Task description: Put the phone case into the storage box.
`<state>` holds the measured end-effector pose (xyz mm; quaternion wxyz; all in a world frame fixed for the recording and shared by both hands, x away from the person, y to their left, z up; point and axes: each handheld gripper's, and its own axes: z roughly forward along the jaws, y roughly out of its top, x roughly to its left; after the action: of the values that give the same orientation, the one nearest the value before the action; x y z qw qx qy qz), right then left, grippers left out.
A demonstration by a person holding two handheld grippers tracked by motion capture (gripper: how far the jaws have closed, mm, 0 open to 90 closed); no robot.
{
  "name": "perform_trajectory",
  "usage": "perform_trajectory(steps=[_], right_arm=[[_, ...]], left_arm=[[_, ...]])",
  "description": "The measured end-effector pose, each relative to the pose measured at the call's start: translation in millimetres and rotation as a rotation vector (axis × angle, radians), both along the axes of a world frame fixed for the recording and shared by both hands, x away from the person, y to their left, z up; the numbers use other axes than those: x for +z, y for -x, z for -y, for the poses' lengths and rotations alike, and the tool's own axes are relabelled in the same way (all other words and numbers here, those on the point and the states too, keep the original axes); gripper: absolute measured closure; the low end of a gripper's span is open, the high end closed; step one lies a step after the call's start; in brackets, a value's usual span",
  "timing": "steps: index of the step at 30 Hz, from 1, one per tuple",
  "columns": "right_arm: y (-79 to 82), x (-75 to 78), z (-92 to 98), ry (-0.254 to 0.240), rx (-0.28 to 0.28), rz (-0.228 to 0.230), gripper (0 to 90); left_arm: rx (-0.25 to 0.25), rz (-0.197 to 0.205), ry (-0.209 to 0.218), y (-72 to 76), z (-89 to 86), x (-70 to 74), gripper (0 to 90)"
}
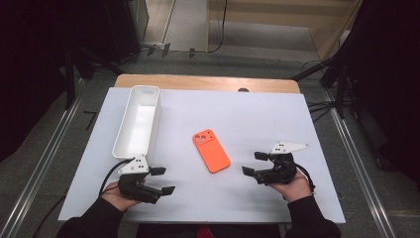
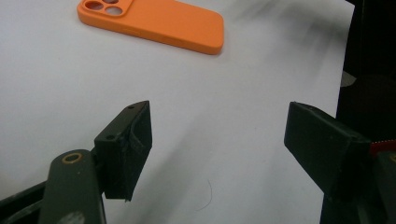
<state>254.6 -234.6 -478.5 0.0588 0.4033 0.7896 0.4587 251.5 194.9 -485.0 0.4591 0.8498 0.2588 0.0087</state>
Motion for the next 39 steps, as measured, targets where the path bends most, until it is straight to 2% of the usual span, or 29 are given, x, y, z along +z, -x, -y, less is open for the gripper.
perform_trajectory(steps=[24,39], right_arm=[[-19.0,3.2,-19.9,0.038,0.029,-0.012,19.1],[-27.8,4.2,-35.6,0.046,-0.006,-0.026,19.1]], left_arm=[[-0.003,0.0,-0.003,0.0,-0.4,0.2,23.7],[-0.003,0.001,-0.002,-0.1,-0.5,0.4,23.7]])
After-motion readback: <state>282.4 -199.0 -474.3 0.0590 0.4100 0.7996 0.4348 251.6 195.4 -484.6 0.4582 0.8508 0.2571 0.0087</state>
